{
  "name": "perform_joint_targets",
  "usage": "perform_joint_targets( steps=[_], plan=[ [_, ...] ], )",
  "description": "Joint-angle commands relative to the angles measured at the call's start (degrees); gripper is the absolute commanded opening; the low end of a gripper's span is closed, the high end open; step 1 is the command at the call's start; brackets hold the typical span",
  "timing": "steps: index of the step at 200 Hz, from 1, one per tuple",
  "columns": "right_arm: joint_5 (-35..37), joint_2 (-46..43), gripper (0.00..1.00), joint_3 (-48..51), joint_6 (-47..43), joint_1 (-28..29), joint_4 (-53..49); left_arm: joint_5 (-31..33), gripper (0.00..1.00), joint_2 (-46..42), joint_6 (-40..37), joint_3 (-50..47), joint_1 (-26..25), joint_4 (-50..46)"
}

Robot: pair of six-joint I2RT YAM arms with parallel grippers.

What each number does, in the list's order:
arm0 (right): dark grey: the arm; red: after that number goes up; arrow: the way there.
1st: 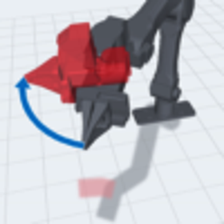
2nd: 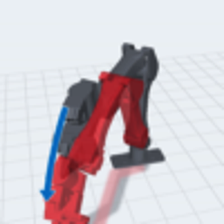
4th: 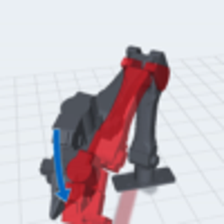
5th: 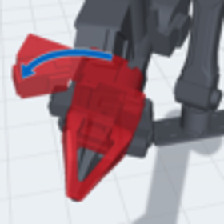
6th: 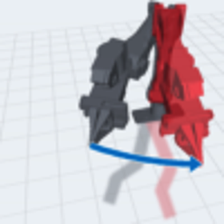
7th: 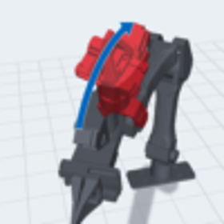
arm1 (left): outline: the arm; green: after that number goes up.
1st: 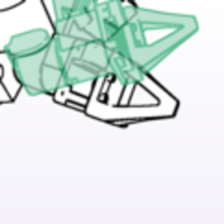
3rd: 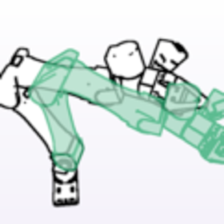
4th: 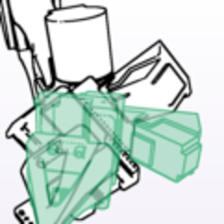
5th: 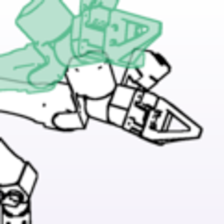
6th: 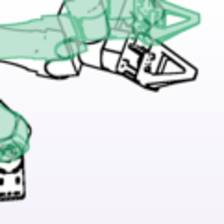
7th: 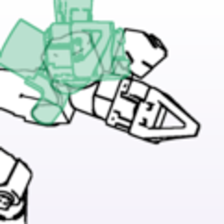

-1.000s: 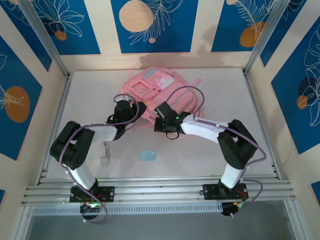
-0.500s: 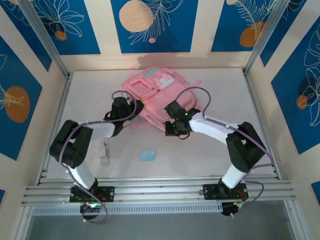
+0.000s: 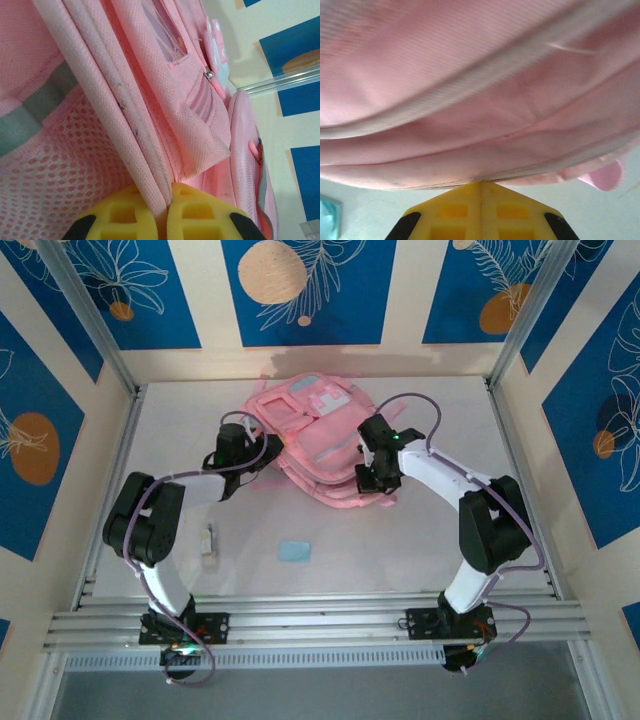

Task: Pack the student bag

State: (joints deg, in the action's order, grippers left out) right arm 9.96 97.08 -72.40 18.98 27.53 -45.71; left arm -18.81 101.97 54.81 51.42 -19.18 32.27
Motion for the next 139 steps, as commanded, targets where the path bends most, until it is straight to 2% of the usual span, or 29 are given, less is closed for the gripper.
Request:
perform_joint_targets(
  steps=[1, 14, 19, 57, 78, 118, 139],
  plan=[
    [-3.17, -1.16, 0.04, -1.85, 1.88, 2.66, -0.37, -6.01, 0.28, -1.93, -1.98, 2.02, 0.03, 0.84],
    [-3.01, -1.02, 0.08, -2.02, 3.71, 3.89, 0.43, -6.14, 0.47, -3.89, -2.39, 1.30, -0.07, -0.88],
    [-2.96, -0.93, 0.09, -2.00, 4.36, 4.19, 0.86, -6.04, 0.50, -4.76, -2.43, 0.88, -0.17, -1.62],
    [-1.78, -0.98, 0.18, -1.18, 8.13, 5.23, 4.88, -3.25, 0.53, -11.12, -1.34, -3.35, -2.92, -6.52],
    [-2.12, -1.08, 0.25, -1.34, 9.61, 5.40, 5.45, -1.93, 0.56, -12.24, 1.70, -6.39, -5.06, -5.82],
    [-2.40, -2.96, 0.45, -1.51, 14.46, 8.95, 6.67, -0.67, 0.58, -12.06, 2.99, -8.87, -7.56, -6.17],
    [-0.77, -2.83, 0.46, -2.28, 18.58, 11.57, 6.59, 0.35, 0.59, -11.26, 2.41, -8.75, -8.19, -5.80]
  ],
)
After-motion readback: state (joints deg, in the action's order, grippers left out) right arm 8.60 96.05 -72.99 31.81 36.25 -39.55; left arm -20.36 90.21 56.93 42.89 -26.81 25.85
